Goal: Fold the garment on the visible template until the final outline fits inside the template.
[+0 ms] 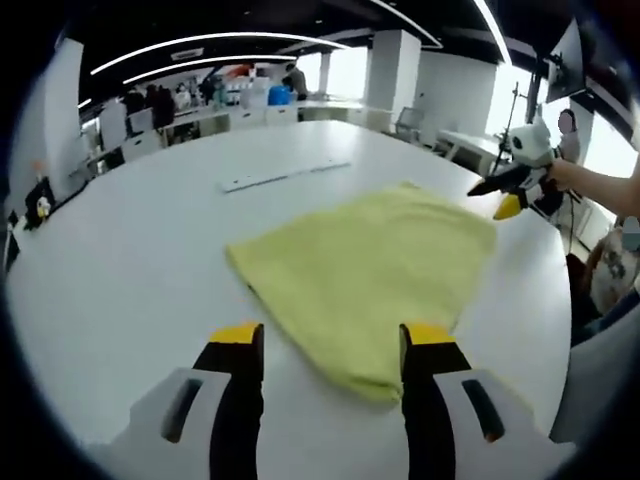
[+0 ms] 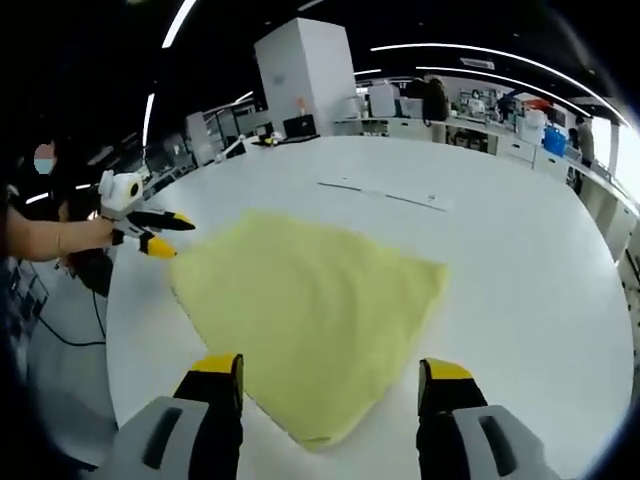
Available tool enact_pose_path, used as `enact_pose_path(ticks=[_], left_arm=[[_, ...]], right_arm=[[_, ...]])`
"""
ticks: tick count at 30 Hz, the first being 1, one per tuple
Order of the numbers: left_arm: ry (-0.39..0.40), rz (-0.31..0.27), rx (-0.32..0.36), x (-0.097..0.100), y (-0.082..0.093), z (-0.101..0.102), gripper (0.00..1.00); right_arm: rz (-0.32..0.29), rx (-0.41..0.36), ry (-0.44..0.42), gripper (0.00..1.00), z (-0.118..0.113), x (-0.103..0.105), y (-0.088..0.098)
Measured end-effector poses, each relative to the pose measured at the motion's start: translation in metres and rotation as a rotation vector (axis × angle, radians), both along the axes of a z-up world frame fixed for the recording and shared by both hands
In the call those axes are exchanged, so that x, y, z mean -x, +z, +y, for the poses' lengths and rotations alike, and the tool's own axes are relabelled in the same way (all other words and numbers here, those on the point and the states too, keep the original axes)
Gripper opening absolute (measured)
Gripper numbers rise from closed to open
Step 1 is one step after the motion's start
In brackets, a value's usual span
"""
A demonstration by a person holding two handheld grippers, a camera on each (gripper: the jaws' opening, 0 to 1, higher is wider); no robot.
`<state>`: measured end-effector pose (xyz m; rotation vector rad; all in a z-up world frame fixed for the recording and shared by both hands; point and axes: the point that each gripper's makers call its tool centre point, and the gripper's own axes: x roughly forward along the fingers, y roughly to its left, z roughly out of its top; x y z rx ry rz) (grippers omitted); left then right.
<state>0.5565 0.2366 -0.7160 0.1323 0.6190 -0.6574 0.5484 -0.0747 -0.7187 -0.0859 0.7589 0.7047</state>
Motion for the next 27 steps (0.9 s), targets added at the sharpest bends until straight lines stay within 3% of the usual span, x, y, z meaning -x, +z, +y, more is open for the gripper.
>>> enact_pose_path(ticks=[3,12,20,27], left_arm=[[0.000,0.003,-0.028,0.008,-0.005,0.002,0.50],[0.013,0.014,-0.017,0.023,-0.011,0.003,0.43],[0.027,0.039,-0.012,0.035,-0.020,0.003,0.40],[0.019,0.054,-0.010,0.043,-0.026,0.000,0.32]], right_arm=[[0.014,-0.011,-0.016,0.67,-0.002,0.009,-0.004],[0.031,-0.010,-0.016,0.61,-0.005,0.027,-0.013],[0.038,0.007,-0.051,0.42,-0.015,0.040,-0.029],[0.013,-0.007,-0.081,0.26,-0.020,0.041,-0.028]])
